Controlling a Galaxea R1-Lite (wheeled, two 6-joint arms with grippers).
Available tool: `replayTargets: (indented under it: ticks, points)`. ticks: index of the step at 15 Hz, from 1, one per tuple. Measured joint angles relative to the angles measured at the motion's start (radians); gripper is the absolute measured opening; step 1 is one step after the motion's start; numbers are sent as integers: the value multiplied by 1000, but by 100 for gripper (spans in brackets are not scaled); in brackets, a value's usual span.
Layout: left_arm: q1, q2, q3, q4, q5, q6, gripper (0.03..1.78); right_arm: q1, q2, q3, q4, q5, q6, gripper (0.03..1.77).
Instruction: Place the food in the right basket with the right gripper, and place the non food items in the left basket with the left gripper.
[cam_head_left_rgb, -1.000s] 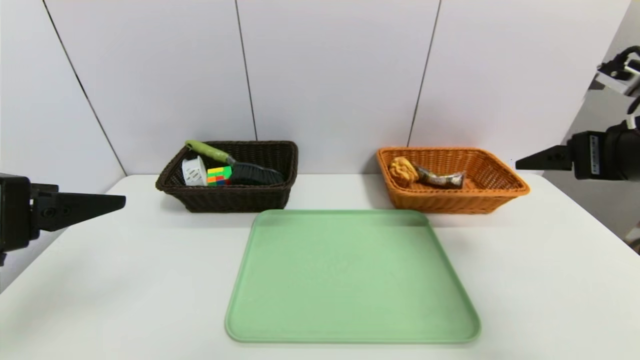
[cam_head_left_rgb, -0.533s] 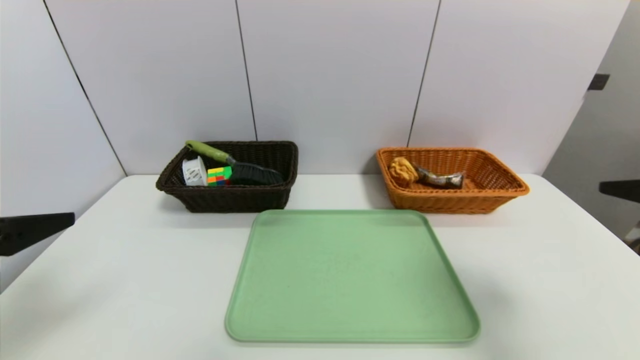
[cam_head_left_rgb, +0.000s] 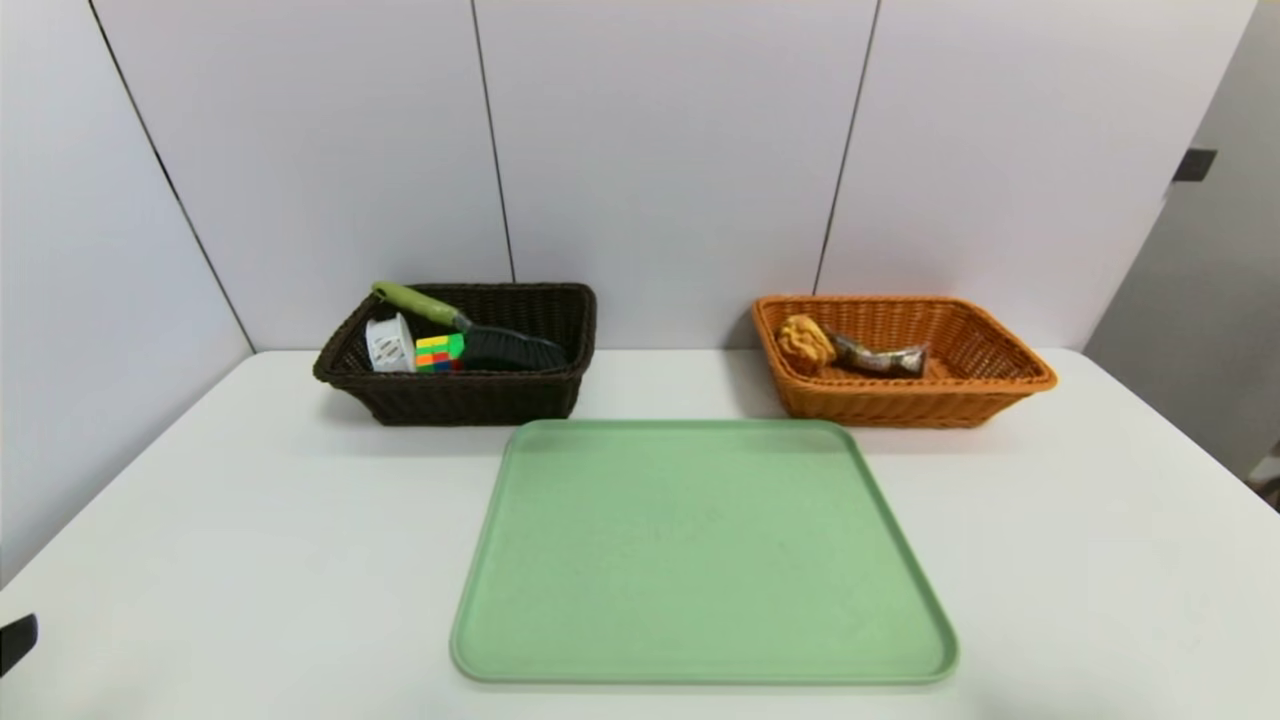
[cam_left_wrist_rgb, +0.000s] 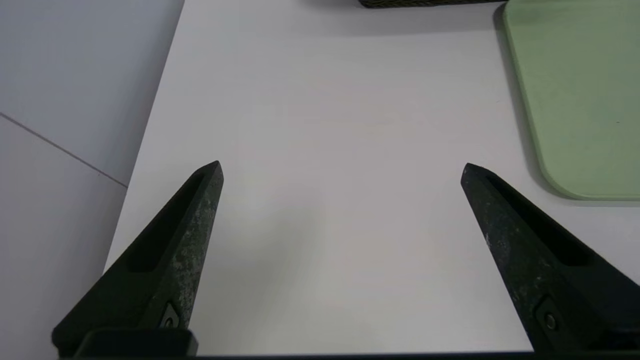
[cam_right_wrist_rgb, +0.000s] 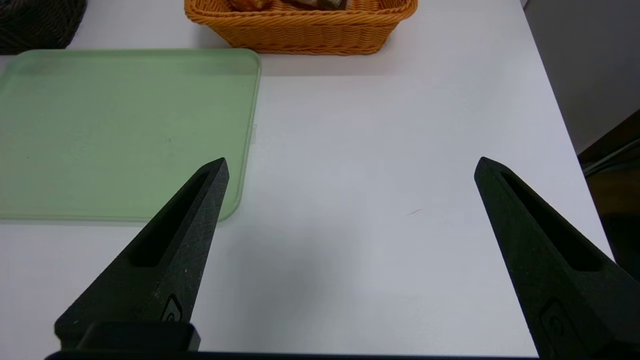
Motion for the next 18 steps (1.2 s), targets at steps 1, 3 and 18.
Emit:
replayTargets:
  ticks: [1,3,18]
  points:
    - [15,-46,37,2,-2,6,169,-5,-32,15,15,1,-3,169]
    - [36,-131,100,6,-7,12,169,-17,-102,46,44,21,-18,169]
    - [94,-499,544,-306,-40,95,169,-58,-579,637,-324,51,-196,169]
